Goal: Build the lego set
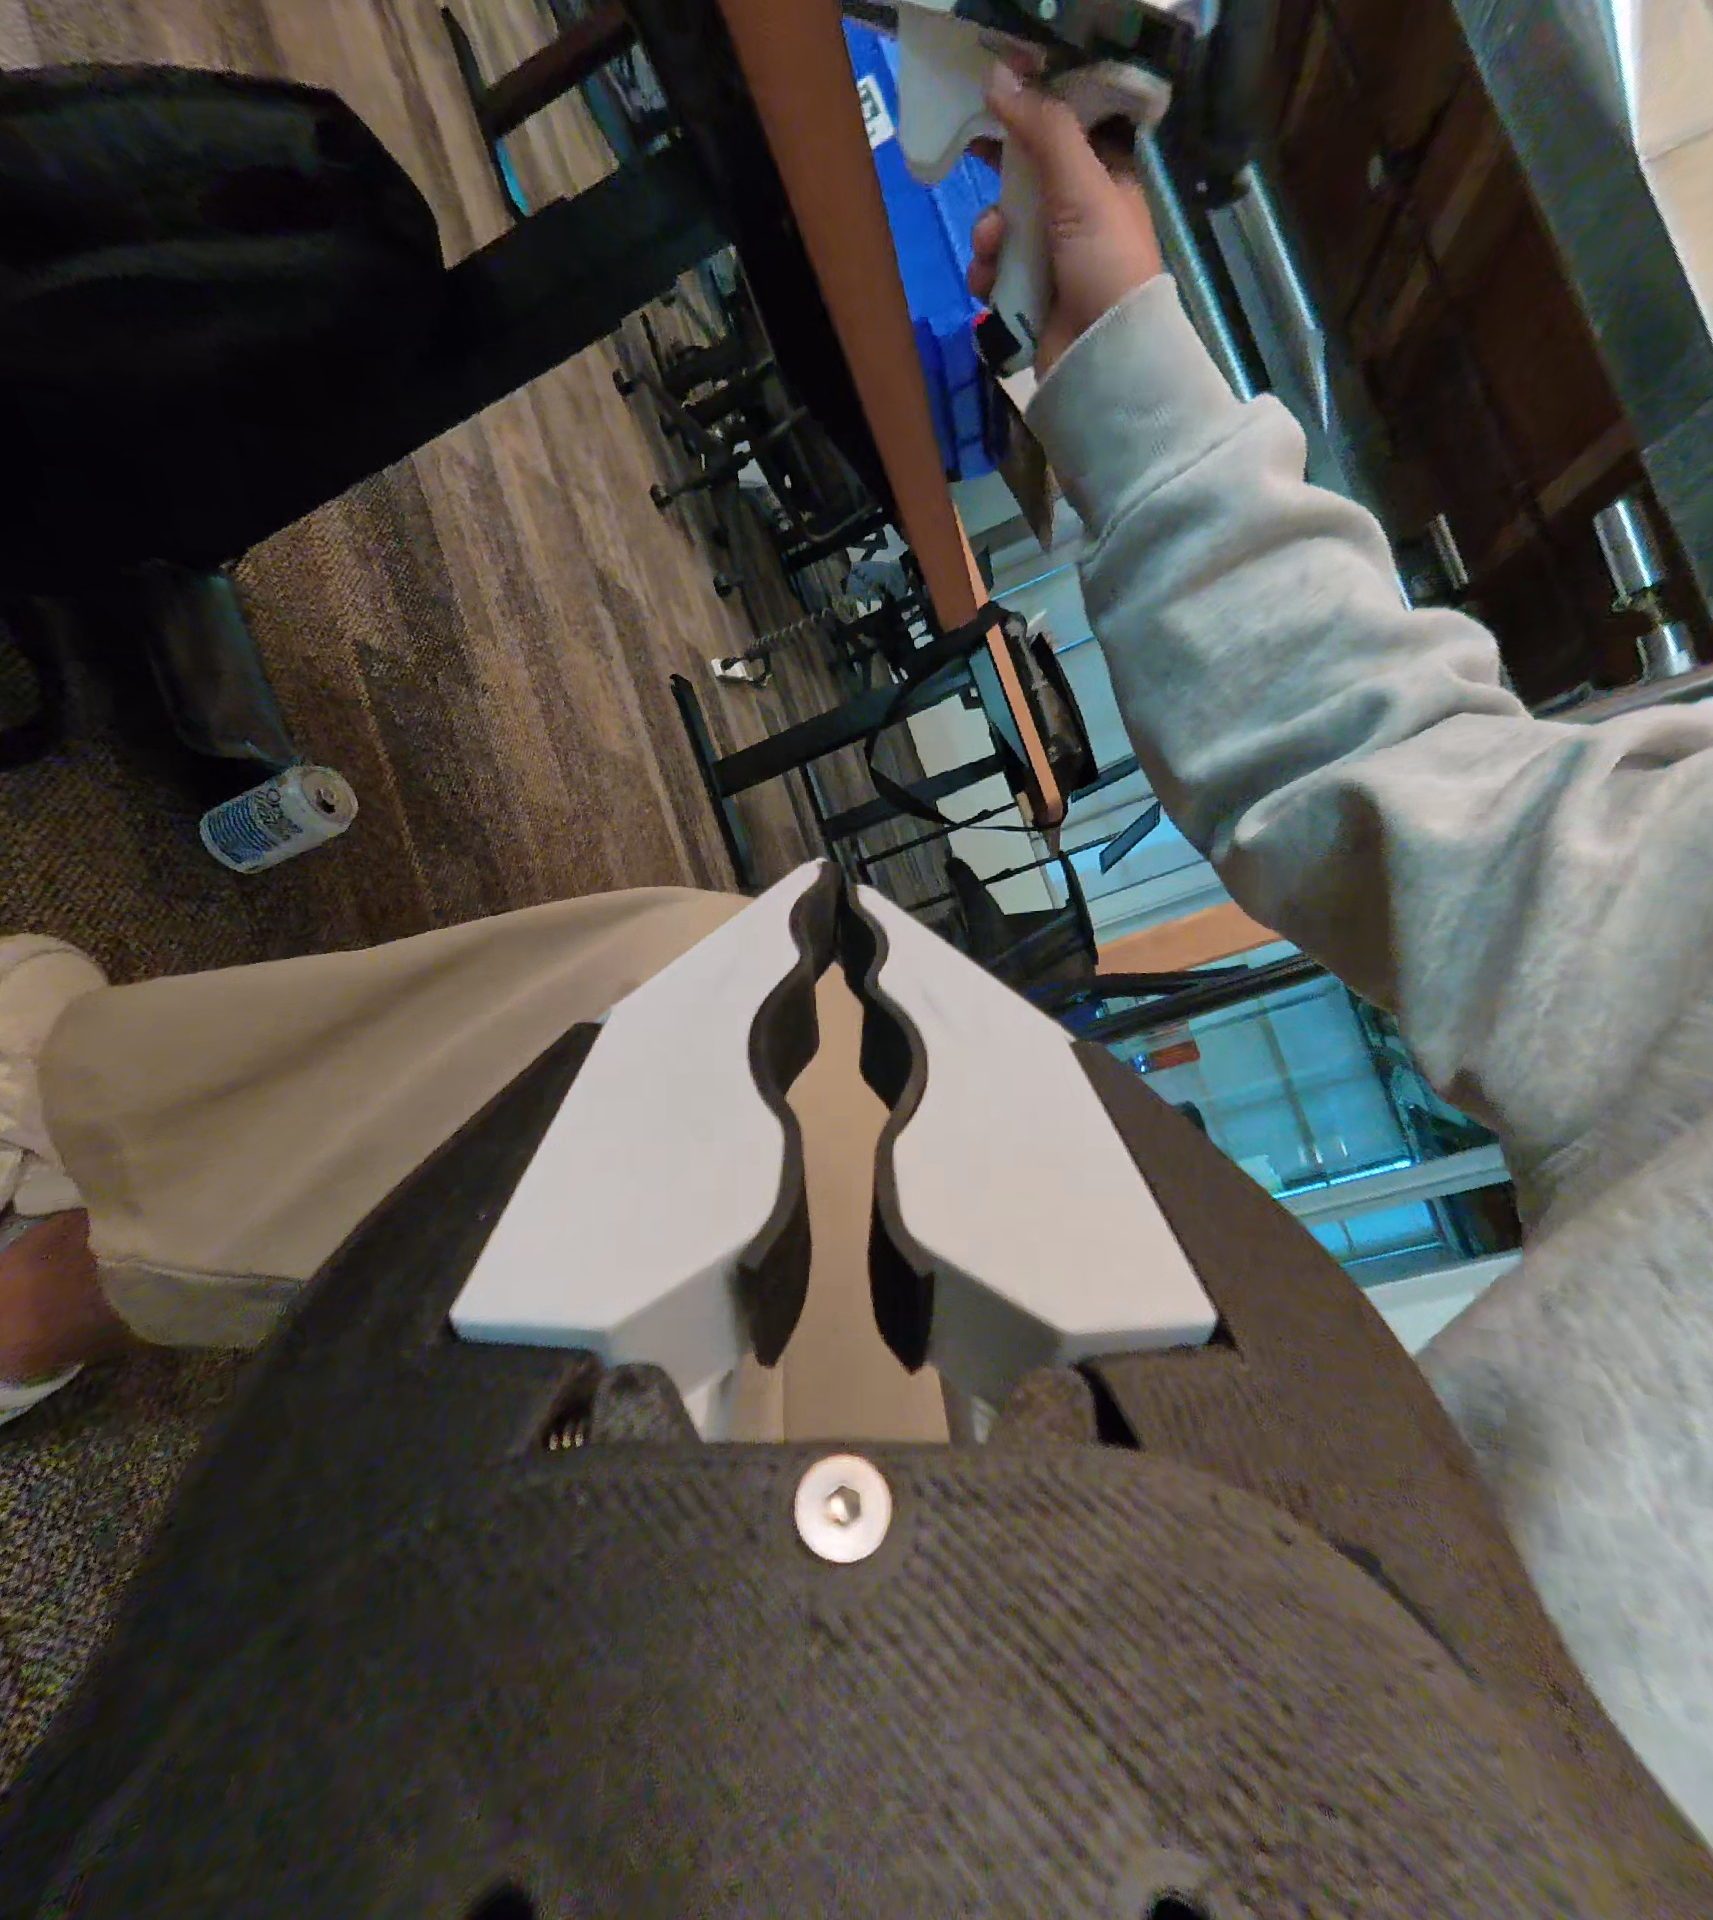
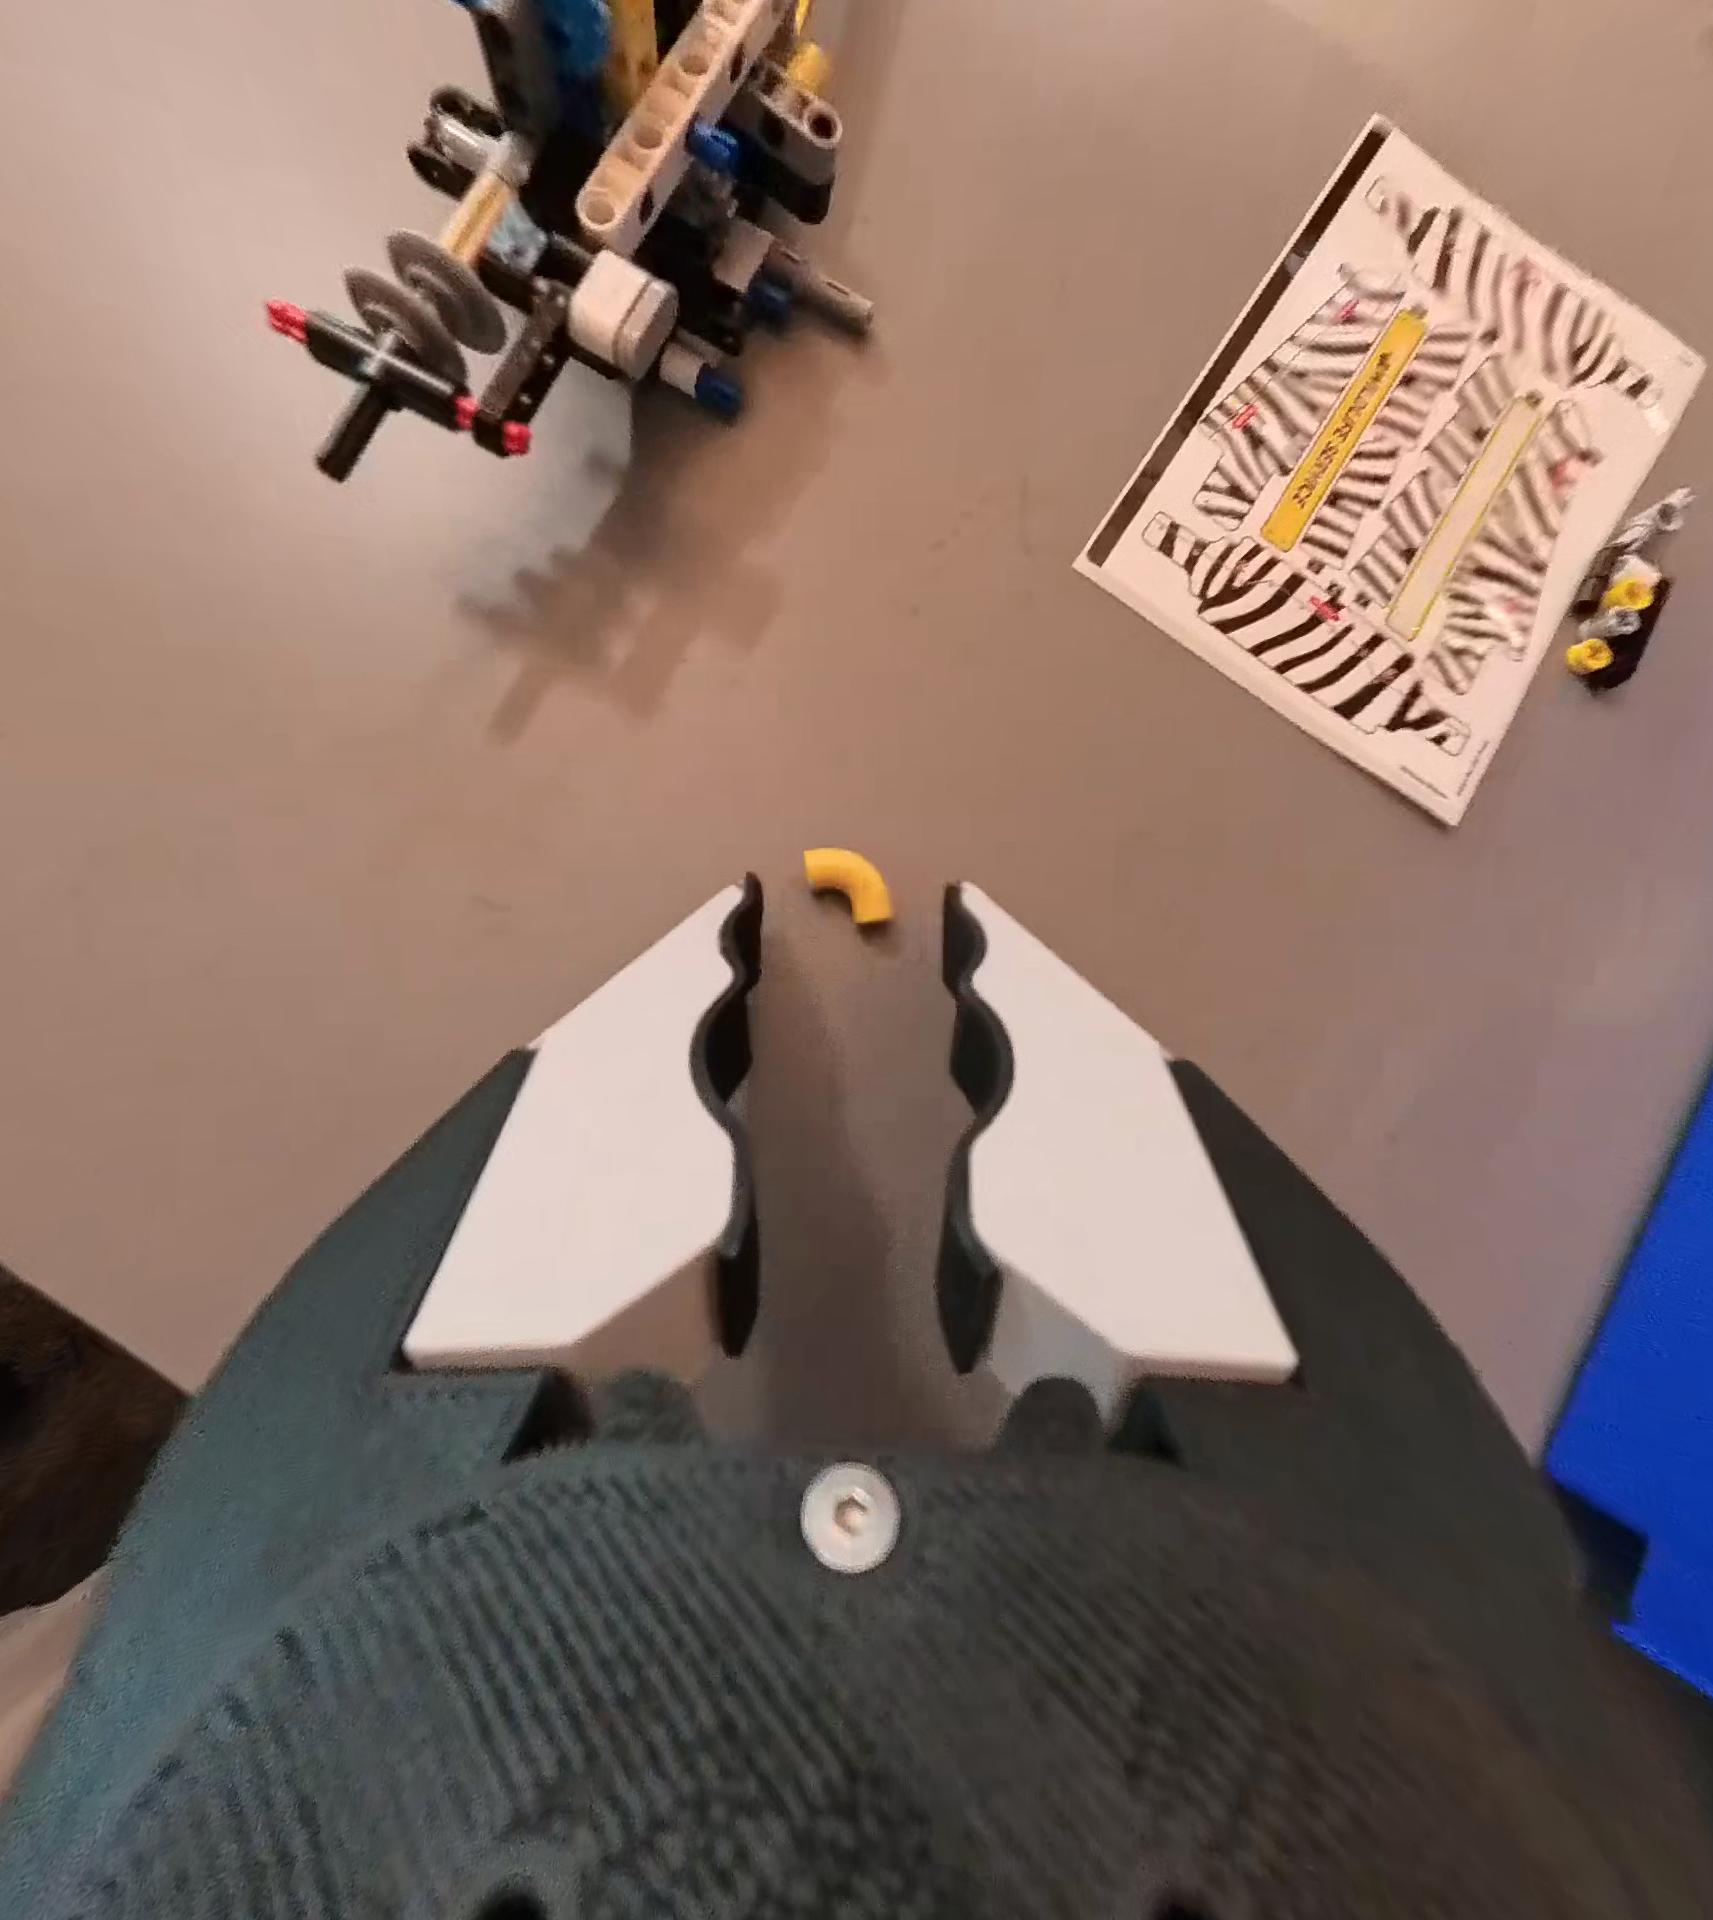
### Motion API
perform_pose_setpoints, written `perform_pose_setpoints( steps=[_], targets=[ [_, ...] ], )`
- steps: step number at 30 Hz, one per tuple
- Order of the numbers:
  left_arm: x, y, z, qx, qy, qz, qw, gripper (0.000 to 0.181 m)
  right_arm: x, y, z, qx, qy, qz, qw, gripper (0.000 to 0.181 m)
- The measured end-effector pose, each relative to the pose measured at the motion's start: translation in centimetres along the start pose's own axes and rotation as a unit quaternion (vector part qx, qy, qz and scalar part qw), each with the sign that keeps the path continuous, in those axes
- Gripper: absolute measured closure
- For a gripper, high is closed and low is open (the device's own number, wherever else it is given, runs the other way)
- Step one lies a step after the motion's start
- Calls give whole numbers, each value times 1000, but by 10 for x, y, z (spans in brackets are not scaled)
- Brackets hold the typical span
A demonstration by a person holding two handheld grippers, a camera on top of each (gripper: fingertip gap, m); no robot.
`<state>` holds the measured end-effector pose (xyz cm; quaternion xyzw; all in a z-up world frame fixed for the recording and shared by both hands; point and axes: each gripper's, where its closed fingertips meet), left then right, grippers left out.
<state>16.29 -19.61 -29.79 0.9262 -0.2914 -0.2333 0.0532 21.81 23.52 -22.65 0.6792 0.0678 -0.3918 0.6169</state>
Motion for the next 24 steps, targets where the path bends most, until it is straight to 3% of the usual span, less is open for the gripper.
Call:
perform_pose_setpoints(
  steps=[1,6,12,16,19,21,24],
  targets=[
    [-2,-1,2,0,5,-2,1000,181,-2,5,1,5,8,-13,1000,147],
    [-16,-15,6,8,30,-2,1000,181,-21,41,31,-4,74,-132,988,134],
    [-36,-35,15,-41,-28,-18,999,181,5,64,72,27,144,-168,975,114],
    [-53,-52,28,-95,-50,-16,994,181,52,50,74,128,145,-149,970,125],
    [-88,-59,20,-97,-72,-65,991,181,59,60,75,232,181,-172,940,155],
    [-109,-63,11,-101,-101,-89,986,181,51,63,81,227,175,-191,939,161],
    [-135,-73,7,-125,-140,-111,976,181,39,59,78,182,124,-191,957,143]
  ],
)
Point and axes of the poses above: each gripper's, where its closed fingertips meet, y back along the fingers, x out of its underside, z = x × y across the jaws, and after that the axes turned 14 degrees about -x, right-handed
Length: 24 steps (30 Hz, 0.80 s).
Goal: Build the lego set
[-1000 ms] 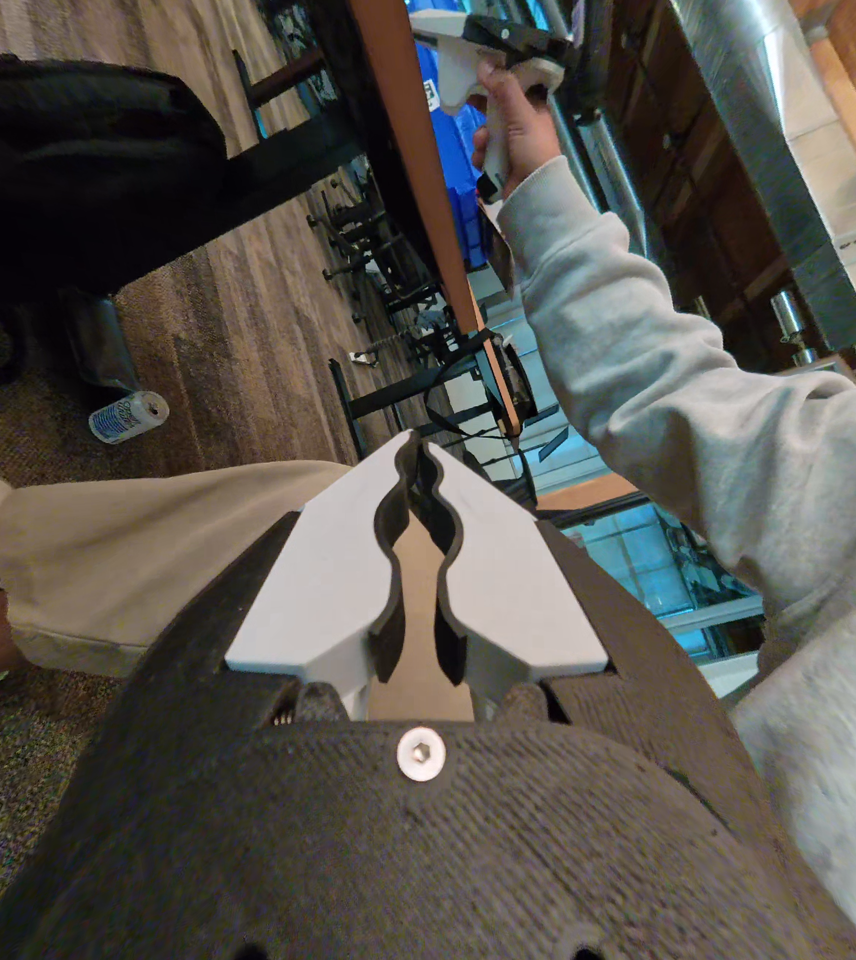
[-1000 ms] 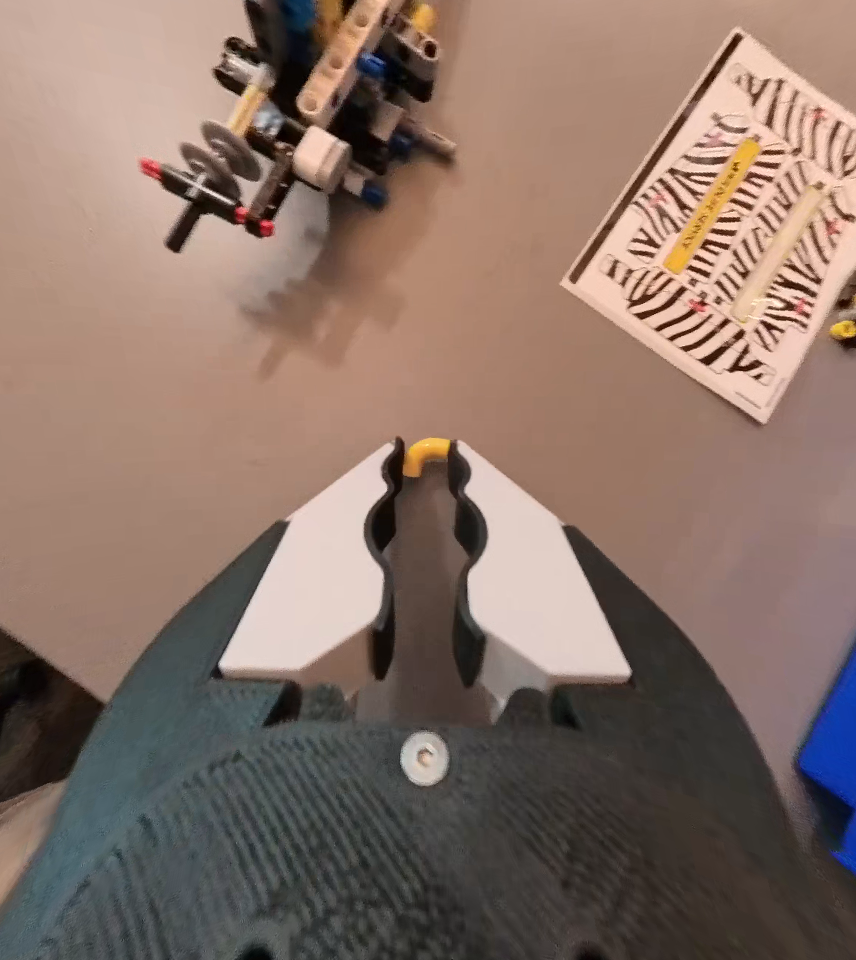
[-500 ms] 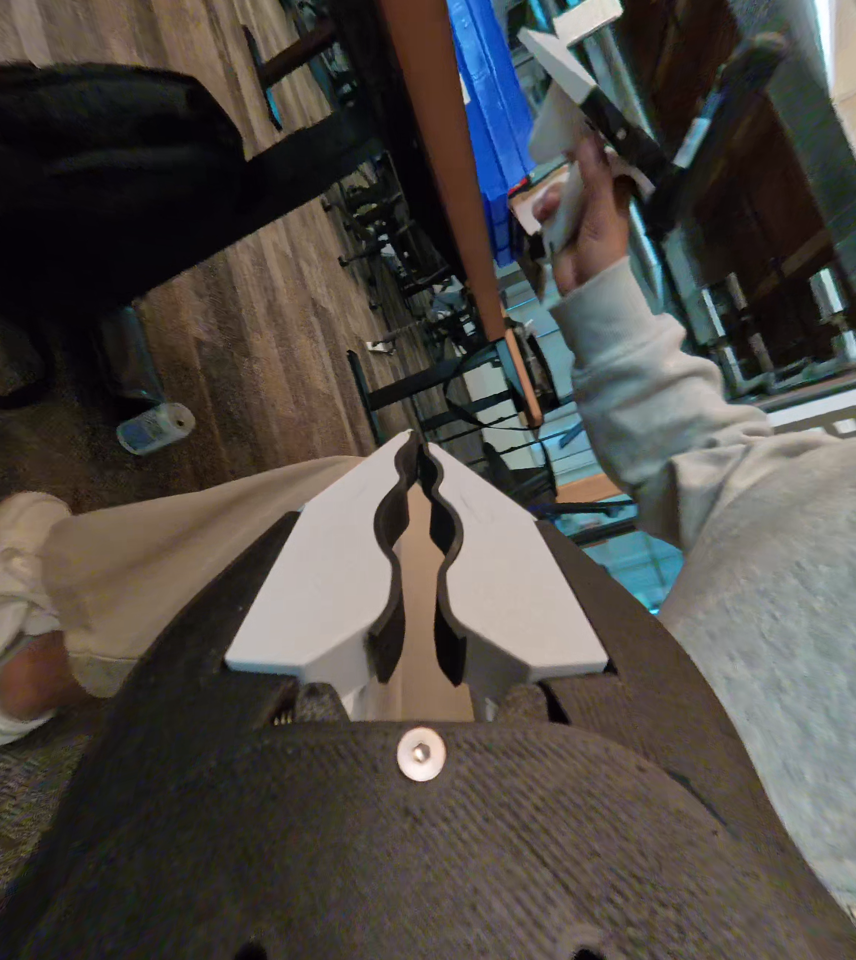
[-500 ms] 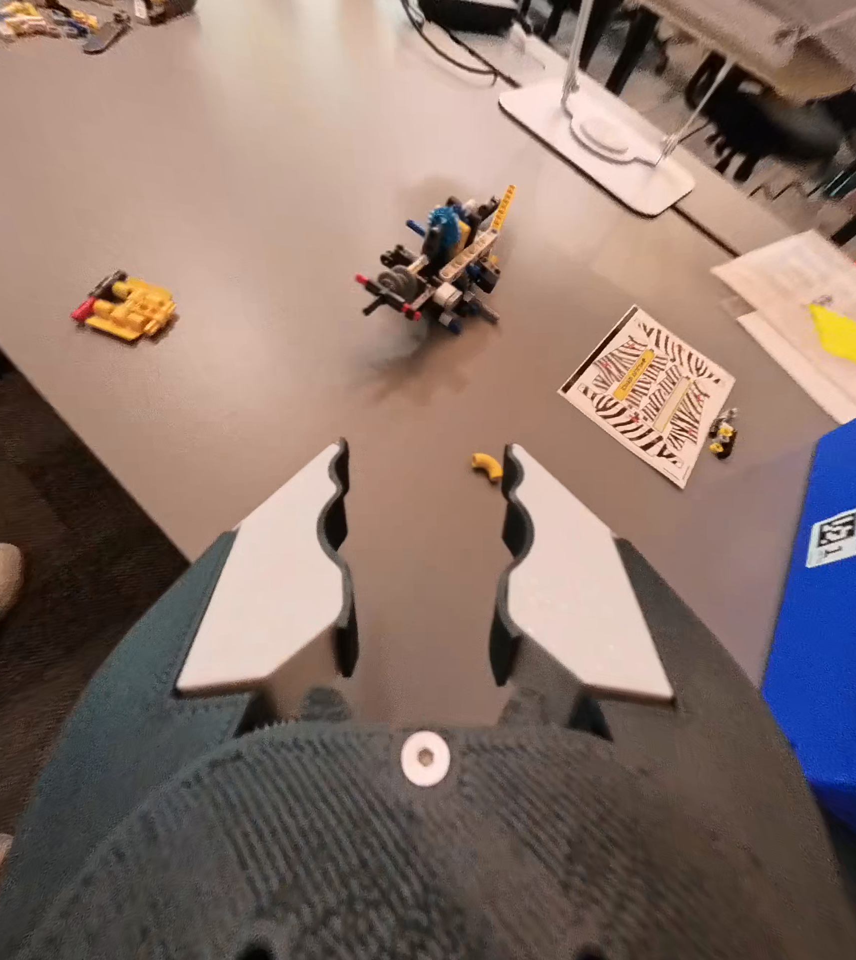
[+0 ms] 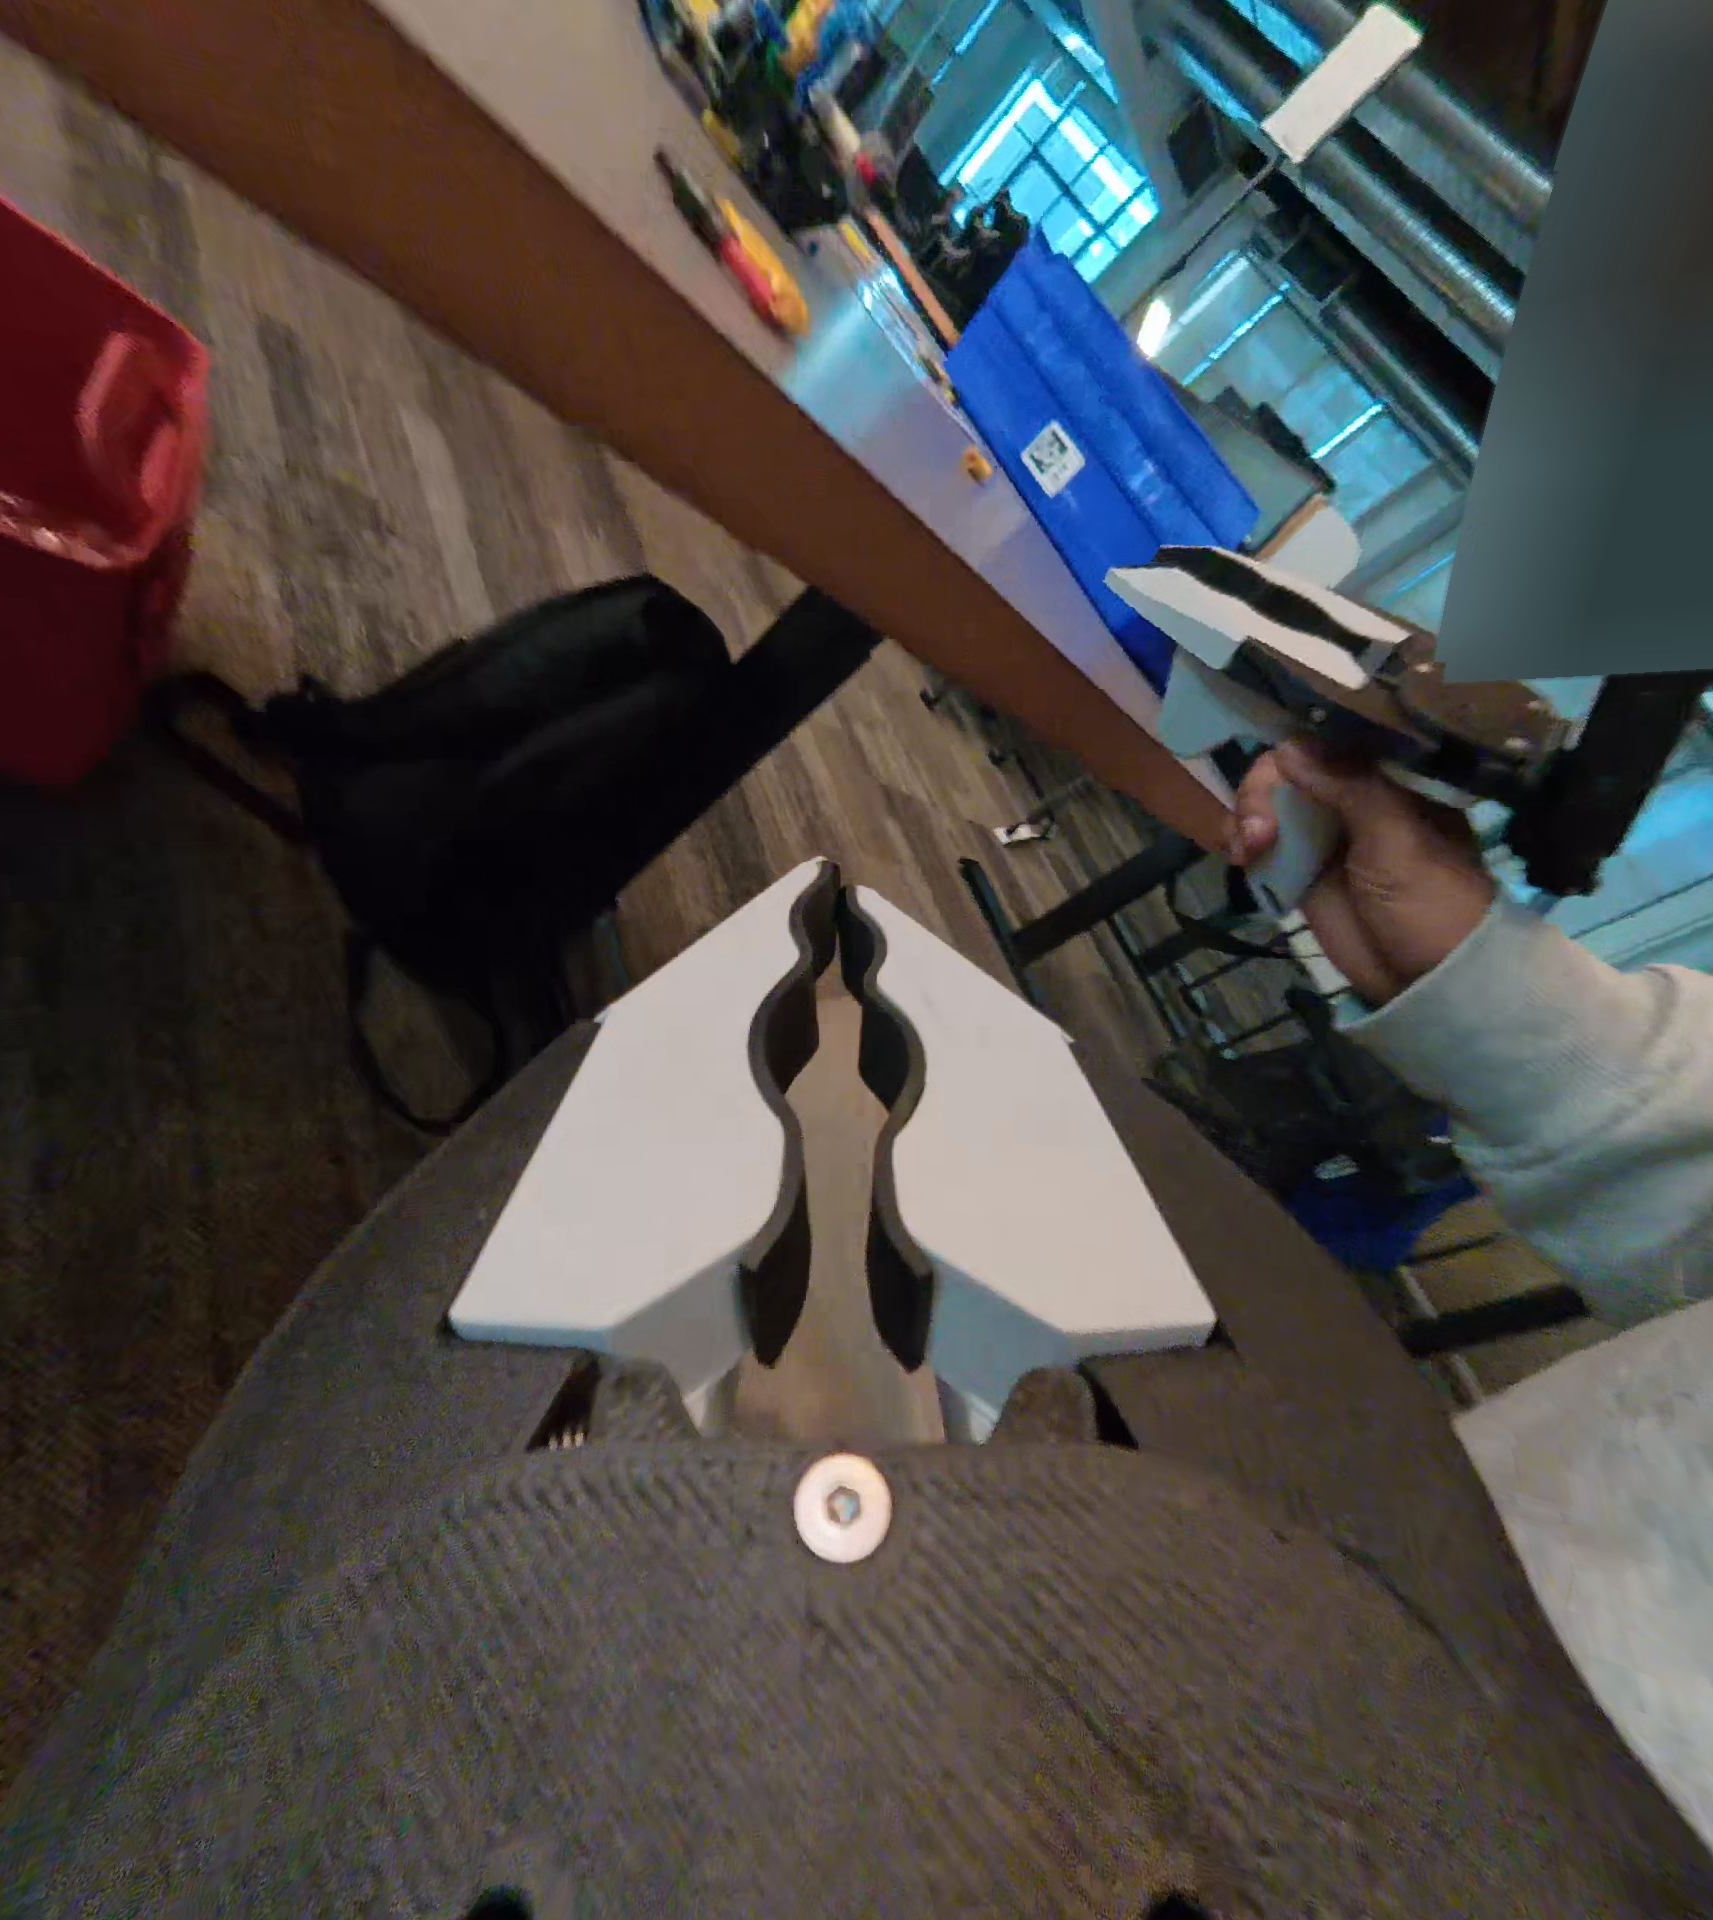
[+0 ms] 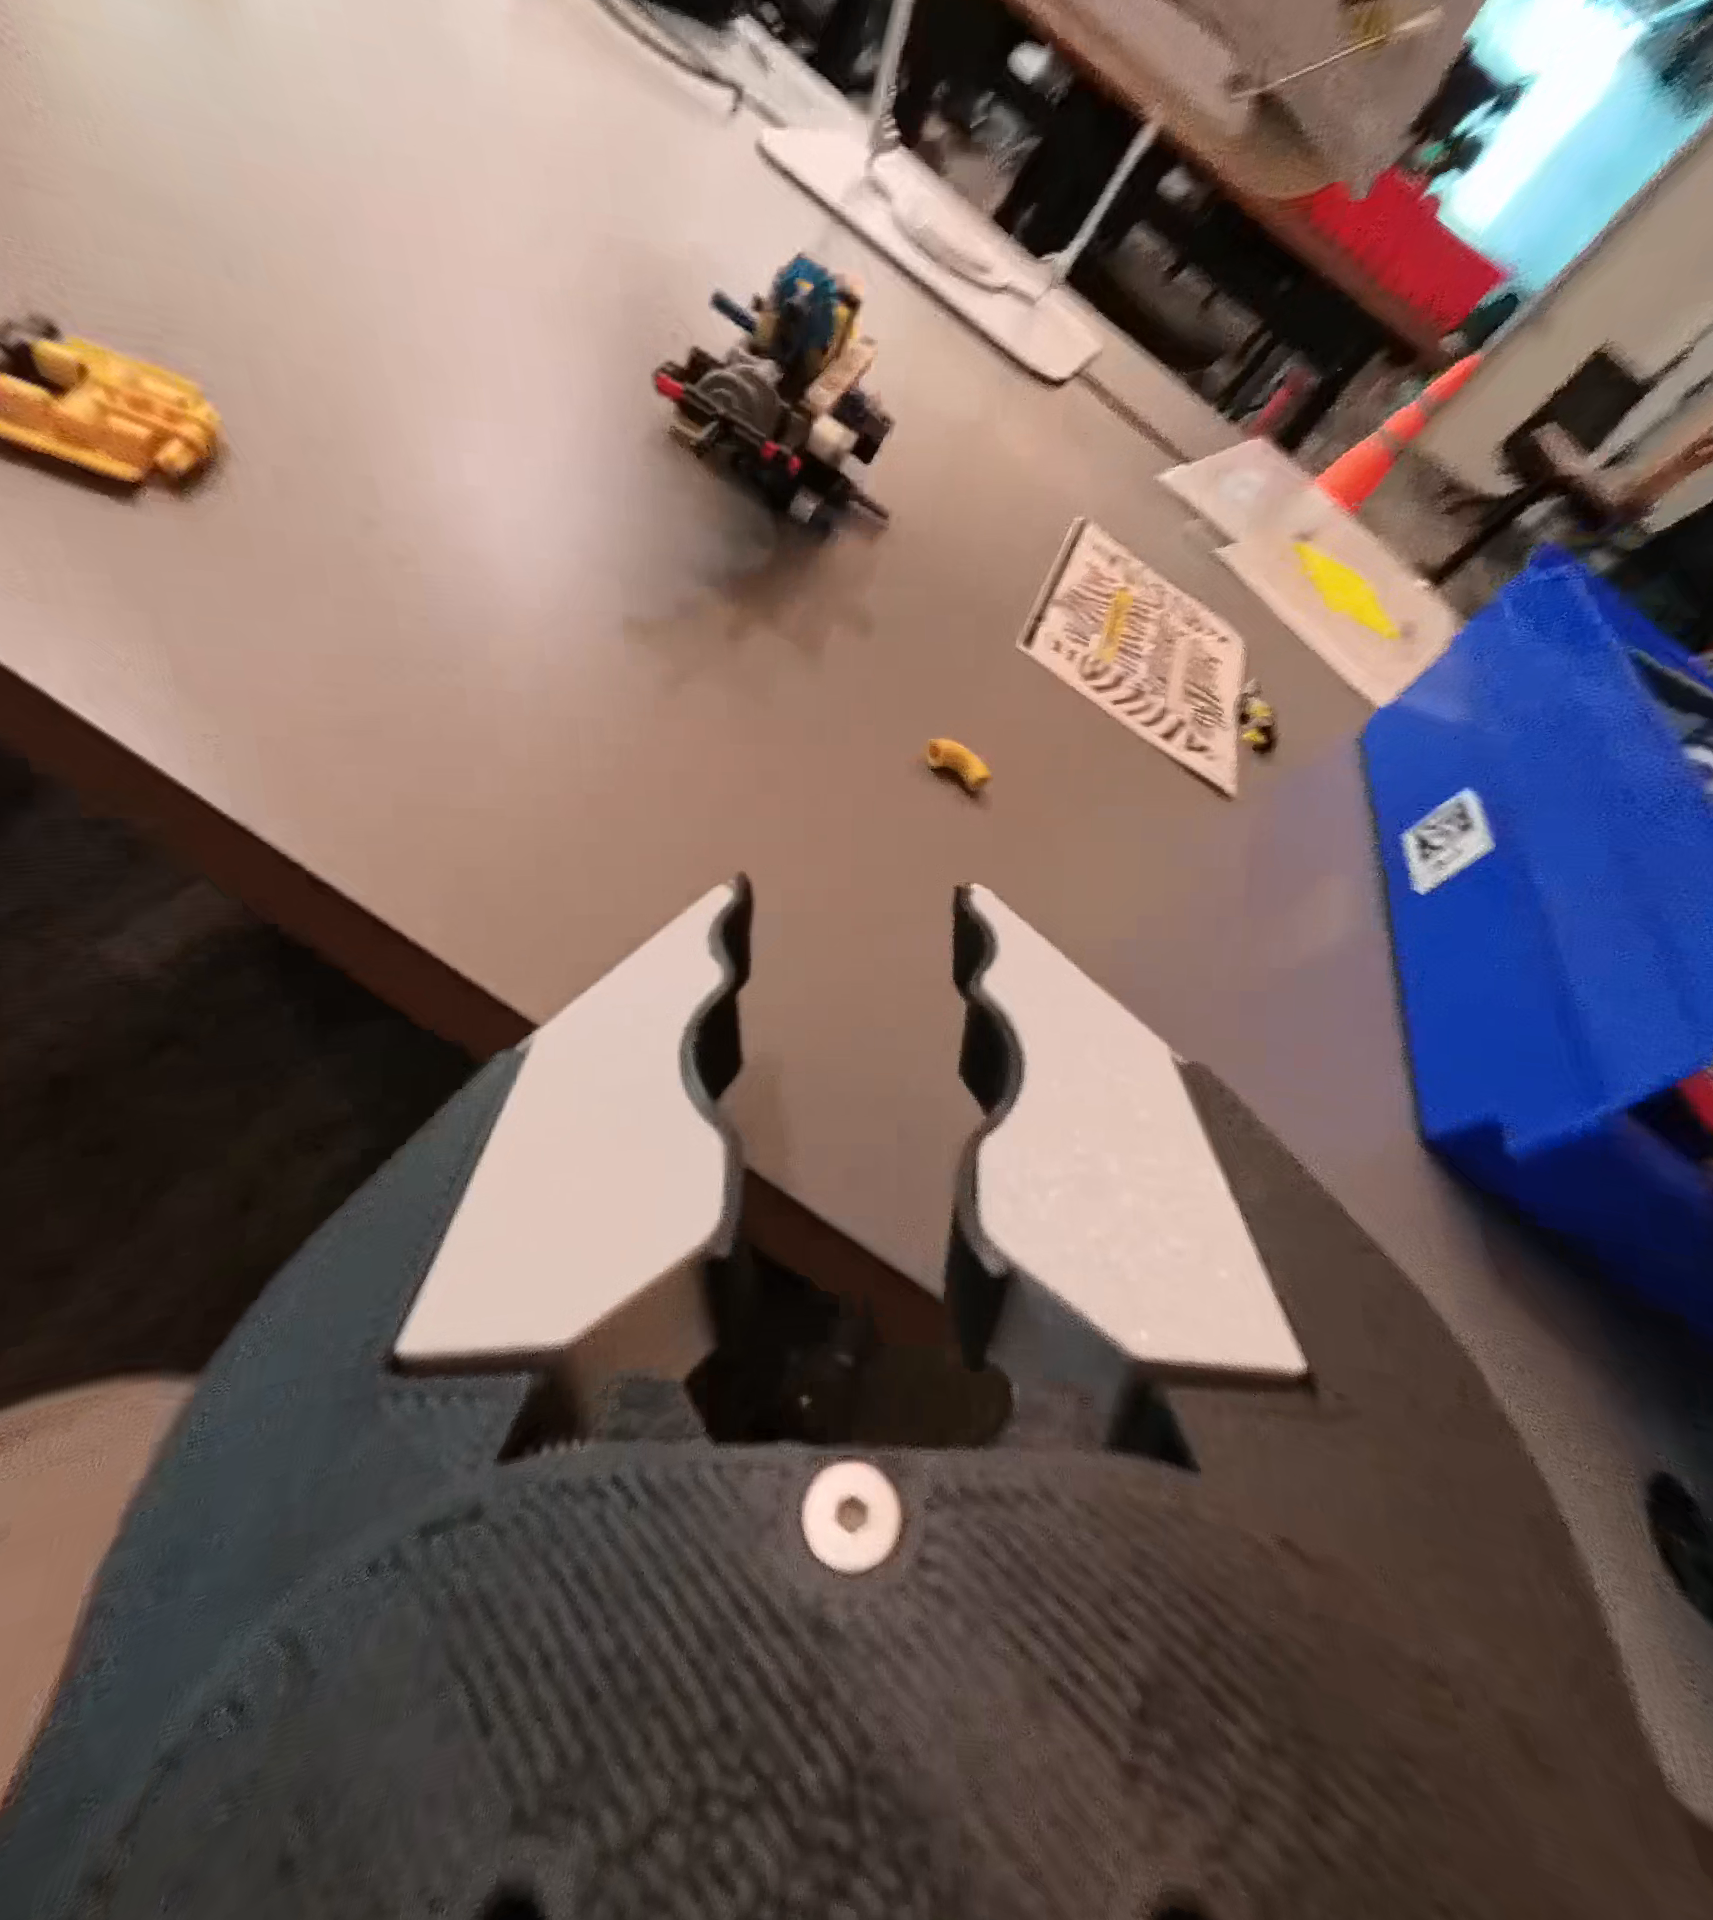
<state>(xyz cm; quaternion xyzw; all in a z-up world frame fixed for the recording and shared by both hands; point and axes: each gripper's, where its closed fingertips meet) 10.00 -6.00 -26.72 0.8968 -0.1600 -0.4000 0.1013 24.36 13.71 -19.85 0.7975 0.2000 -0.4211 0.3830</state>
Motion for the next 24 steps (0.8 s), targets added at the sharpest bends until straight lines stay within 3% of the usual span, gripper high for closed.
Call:
perform_pose_setpoints(
  steps=[2,4,7,10,13,16,20,24],
  targets=[
    [-20,-8,2,-19,-15,-21,999,181,-12,-3,-8,-17,2,17,1000,142],
    [-40,-17,0,-35,-56,-35,997,181,-28,1,-21,-15,10,16,1000,158],
    [-66,-27,-12,-45,-114,-57,991,181,-56,15,-27,-25,-2,-19,1000,167],
    [-88,-20,-39,-54,-171,-88,980,181,-66,31,-18,-49,7,-24,998,149],
    [-108,7,-70,-78,-203,-121,969,181,-63,53,-1,-69,32,-23,997,136],
    [-124,40,-91,-137,-203,-148,958,181,-61,80,13,-78,13,-82,993,130],
    [-112,72,-119,-181,-219,-141,948,181,-33,111,38,-105,-41,-122,986,128],
    [-69,96,-125,-208,-239,-101,943,181,15,136,60,-135,-88,-152,975,127]
  ],
)
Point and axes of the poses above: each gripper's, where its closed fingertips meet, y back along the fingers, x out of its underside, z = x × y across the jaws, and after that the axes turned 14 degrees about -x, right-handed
